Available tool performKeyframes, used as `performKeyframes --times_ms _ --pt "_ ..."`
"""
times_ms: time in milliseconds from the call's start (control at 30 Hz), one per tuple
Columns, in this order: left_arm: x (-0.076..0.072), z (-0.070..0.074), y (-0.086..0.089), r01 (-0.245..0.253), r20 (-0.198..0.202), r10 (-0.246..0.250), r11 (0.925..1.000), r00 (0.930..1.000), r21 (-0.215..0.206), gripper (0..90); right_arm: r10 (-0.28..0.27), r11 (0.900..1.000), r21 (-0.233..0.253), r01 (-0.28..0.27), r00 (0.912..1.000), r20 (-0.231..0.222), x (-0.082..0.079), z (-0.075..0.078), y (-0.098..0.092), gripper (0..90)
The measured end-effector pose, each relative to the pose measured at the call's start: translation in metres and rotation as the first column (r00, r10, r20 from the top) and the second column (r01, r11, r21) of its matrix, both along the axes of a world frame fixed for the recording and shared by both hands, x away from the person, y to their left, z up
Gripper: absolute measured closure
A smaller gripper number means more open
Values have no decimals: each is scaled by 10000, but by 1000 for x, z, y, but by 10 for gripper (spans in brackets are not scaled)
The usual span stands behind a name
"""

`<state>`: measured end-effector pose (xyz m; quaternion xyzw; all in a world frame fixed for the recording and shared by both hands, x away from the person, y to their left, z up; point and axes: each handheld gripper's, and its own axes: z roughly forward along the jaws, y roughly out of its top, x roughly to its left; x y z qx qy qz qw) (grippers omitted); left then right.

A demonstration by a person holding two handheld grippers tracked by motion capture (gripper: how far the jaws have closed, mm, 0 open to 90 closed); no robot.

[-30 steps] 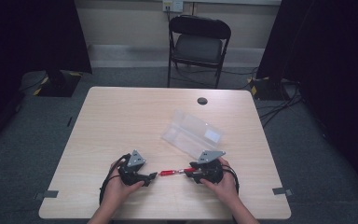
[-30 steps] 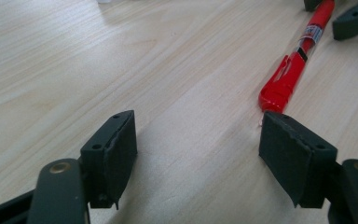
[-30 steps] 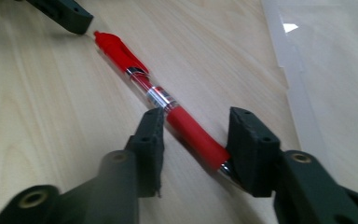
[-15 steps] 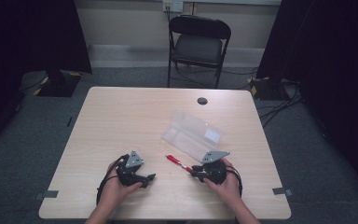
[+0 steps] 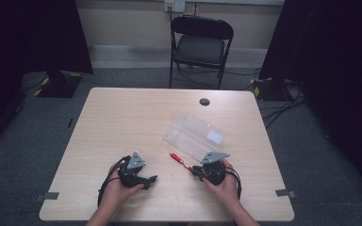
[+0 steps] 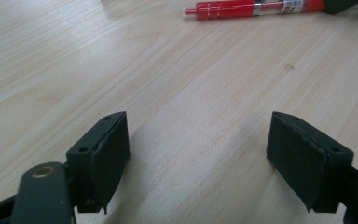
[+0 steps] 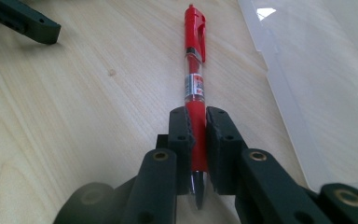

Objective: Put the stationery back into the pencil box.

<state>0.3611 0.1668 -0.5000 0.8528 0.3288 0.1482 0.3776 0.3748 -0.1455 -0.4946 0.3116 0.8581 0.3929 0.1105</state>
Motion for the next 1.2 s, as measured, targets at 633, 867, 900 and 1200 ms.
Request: performKeyframes --times_ms 633,867,900,1200 --pt "0 0 -2 71 -70 -70 10000 10000 10 170 -187 9959 879 194 9998 -89 2 17 -11 817" --pt "-1 -1 -4 64 -106 -64 10000 9999 -30 138 -316 9942 1029 305 9995 96 3 24 -18 817" --pt "0 -1 -5 92 -102 -92 10000 9999 -1 132 -302 9939 1059 294 9995 58 3 25 -19 817" --pt "-1 -1 -7 153 -196 -151 9999 9997 52 88 -242 9938 1087 229 9996 107 6 30 -24 817"
